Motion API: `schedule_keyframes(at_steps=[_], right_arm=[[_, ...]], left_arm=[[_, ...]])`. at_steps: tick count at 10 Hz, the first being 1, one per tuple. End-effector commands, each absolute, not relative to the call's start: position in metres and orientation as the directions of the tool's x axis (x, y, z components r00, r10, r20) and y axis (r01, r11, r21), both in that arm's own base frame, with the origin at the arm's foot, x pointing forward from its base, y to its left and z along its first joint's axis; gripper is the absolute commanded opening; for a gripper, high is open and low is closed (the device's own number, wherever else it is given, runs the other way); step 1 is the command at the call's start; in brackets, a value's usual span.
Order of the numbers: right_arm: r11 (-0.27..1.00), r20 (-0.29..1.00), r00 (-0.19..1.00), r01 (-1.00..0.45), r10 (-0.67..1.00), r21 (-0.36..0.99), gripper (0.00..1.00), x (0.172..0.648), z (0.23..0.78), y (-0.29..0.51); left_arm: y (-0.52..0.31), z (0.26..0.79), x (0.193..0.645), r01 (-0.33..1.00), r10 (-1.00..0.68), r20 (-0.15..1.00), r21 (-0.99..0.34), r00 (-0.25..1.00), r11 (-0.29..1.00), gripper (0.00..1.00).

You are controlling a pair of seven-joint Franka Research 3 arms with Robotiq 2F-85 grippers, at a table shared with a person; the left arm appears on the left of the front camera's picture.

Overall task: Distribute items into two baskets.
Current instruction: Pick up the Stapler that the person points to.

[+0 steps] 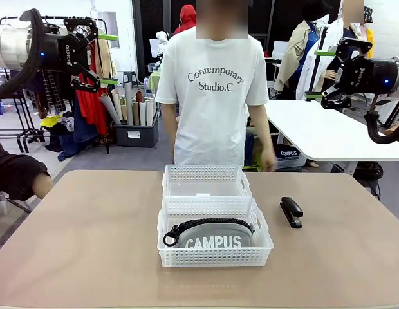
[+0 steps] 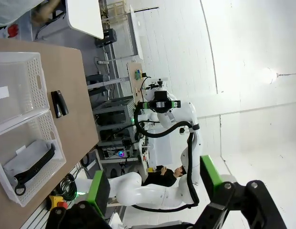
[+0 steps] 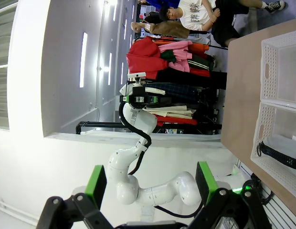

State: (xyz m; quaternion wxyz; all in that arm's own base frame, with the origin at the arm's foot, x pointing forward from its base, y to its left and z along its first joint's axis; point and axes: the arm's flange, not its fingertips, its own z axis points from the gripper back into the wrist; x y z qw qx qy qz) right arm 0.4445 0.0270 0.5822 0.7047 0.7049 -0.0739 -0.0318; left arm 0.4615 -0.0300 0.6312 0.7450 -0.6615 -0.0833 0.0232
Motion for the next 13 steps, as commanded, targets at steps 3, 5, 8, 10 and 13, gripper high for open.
schedule_keyframes(at_steps=[3,5,8,10,13], right_arm=[[0.000,0.062,0.987,-0.062,-0.151,0.998,1.00,0.4443,0.5842,0.0275],[0.000,0.062,0.987,-0.062,-0.151,0.998,1.00,0.4443,0.5842,0.0275],[0.000,0.062,0.987,-0.062,-0.151,0.998,1.00,0.4443,0.5842,0.0275],[0.000,0.062,0.987,-0.062,-0.151,0.998,1.00,0.4443,0.5842,0.0275],[0.000,0.062,0.987,-0.062,-0.151,0.998,1.00,0.4443,0.5842,0.0275]], left_arm=[[-0.0291,0.6320,0.4607,0.076,0.146,0.094,-0.990,0.985,0.121,1.00],[-0.0291,0.6320,0.4607,0.076,0.146,0.094,-0.990,0.985,0.121,1.00],[-0.0291,0.6320,0.4607,0.076,0.146,0.094,-0.990,0.985,0.121,1.00],[-0.0291,0.6320,0.4607,0.076,0.146,0.094,-0.990,0.985,0.121,1.00],[-0.0291,0.6320,0.4607,0.076,0.146,0.094,-0.990,0.985,0.121,1.00]])
